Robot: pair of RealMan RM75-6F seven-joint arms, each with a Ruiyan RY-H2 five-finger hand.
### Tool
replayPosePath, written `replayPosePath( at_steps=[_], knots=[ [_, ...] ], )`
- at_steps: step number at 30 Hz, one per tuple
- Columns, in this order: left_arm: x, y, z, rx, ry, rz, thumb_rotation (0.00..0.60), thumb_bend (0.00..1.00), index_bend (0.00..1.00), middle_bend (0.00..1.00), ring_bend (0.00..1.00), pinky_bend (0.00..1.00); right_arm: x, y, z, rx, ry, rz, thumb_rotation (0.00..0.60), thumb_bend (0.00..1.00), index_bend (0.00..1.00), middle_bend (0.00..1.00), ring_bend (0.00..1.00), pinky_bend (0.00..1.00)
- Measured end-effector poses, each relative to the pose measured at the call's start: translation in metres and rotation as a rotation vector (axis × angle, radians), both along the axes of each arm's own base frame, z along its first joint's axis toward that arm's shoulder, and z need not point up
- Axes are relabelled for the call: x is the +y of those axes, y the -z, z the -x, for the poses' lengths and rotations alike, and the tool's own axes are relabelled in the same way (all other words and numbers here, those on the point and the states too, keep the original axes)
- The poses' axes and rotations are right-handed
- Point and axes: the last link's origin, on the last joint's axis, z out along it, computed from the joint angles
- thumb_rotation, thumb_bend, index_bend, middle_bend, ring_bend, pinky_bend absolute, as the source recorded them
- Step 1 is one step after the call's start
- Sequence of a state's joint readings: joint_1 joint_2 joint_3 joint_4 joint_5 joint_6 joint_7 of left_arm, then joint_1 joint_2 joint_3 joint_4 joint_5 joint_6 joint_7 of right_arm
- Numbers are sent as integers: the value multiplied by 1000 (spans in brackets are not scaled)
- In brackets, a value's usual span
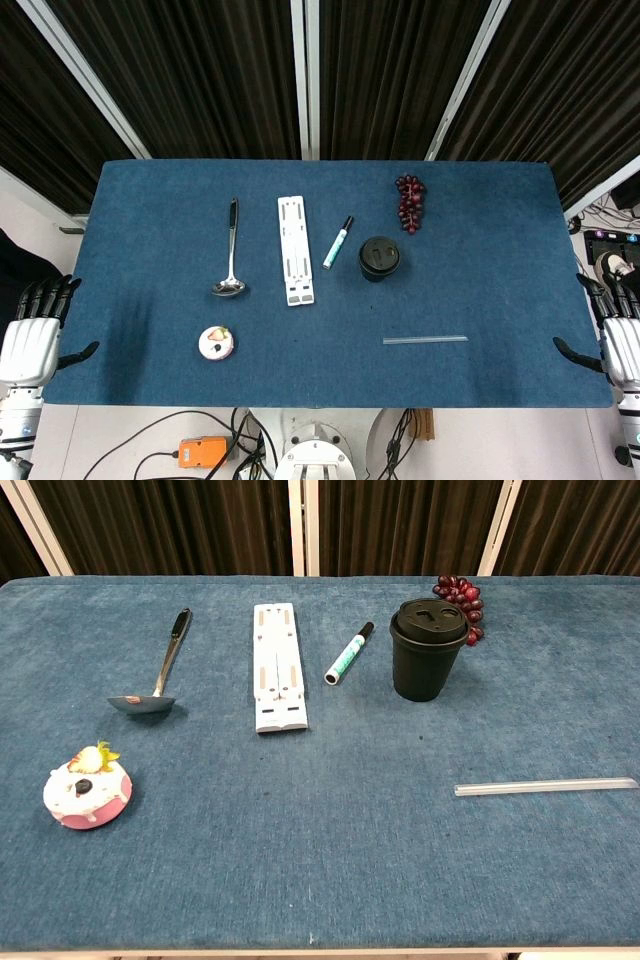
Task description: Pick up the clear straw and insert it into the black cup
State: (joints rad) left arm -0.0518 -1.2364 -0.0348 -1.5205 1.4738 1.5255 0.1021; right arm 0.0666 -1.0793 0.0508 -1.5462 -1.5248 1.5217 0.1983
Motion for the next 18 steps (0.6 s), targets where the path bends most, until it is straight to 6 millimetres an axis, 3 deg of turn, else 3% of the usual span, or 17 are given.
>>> replayPosePath(
  at_steps=[6, 10, 14, 18],
  knots=[
    [2, 1, -1, -2, 3, 0, 600, 58, 88, 81, 15, 0, -11, 20, -16, -18, -51, -106, 600, 325, 254, 200, 41, 138],
    [3, 3, -3, 0, 12, 3, 600, 58, 88, 81, 15, 0, -22, 47, -34, 29, -109, -221, 600, 325, 312, 200, 51, 148],
    [3, 3, -3, -5, 15, -1, 600, 57, 88, 81, 15, 0, -32, 76, -50, 124, -167, -301, 600, 351, 438, 200, 61, 157],
    [2, 3, -2, -7, 10, -1, 600, 58, 88, 81, 14, 0, -40, 106, -64, 261, -226, -350, 600, 374, 465, 200, 62, 158]
  ],
)
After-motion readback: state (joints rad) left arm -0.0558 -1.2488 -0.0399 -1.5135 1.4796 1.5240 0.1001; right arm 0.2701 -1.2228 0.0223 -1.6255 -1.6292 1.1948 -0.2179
